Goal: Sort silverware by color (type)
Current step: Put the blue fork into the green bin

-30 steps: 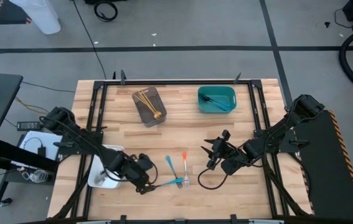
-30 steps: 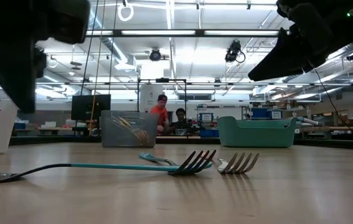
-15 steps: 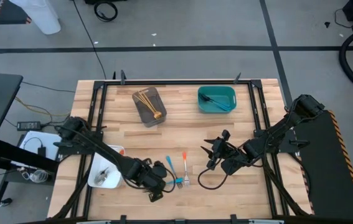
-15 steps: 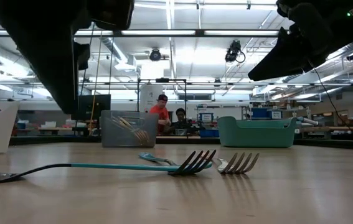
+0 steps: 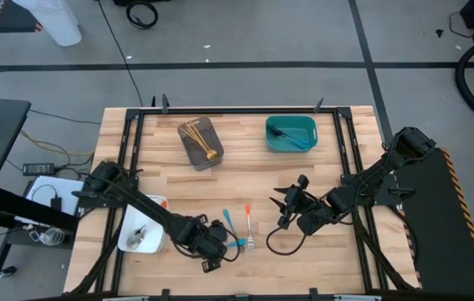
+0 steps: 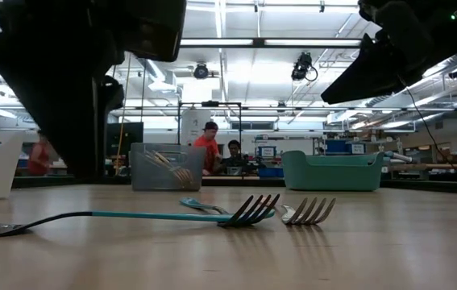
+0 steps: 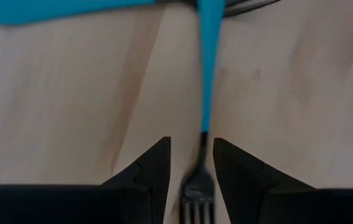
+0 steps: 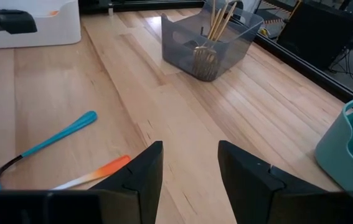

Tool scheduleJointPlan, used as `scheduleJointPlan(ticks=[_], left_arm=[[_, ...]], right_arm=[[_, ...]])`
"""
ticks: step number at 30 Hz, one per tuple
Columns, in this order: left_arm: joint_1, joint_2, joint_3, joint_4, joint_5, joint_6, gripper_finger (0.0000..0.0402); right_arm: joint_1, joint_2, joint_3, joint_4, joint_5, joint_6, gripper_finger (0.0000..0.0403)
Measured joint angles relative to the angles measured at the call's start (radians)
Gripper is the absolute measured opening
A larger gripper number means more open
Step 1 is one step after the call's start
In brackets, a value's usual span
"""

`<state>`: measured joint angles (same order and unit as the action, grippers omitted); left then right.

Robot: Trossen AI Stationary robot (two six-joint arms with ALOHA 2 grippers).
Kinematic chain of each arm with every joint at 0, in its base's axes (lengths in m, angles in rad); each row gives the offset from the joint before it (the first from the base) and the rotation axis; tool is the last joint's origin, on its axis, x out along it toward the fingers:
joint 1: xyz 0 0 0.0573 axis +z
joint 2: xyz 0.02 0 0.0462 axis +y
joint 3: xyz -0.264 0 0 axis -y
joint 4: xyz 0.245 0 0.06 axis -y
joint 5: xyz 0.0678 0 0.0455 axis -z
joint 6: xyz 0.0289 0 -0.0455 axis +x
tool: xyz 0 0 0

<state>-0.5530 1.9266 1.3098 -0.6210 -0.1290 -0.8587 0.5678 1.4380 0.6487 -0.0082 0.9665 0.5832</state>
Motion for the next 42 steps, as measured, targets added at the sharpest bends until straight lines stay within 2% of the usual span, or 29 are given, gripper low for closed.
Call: scheduleJointPlan(ticks=[14,24,28,35,42], left_arm=[[-0.025,0.041,0.0,0.057,-0.032,0.144,0.013],[-0.042,0.082,0.001,0.062,-0.057,0.164,0.0128],[-0.042,0.087,0.002,0.053,-0.065,0.153,0.0102],[-0.041,0.087,0.003,0.037,-0.066,0.137,0.0019],[-0.039,0.077,0.002,-0.018,-0.059,0.137,0.0025]], right_arm=[[0.0,0.0,0.0,0.01,-0.016,-0.007,0.0165],[0.0,0.0,0.0,0.013,-0.019,-0.009,0.0165],[0.0,0.0,0.0,0.014,-0.019,-0.009,0.0165],[0.0,0.0,0.0,0.016,-0.019,-0.01,0.0165],[0.0,0.0,0.0,0.017,-0.019,-0.01,0.0165]])
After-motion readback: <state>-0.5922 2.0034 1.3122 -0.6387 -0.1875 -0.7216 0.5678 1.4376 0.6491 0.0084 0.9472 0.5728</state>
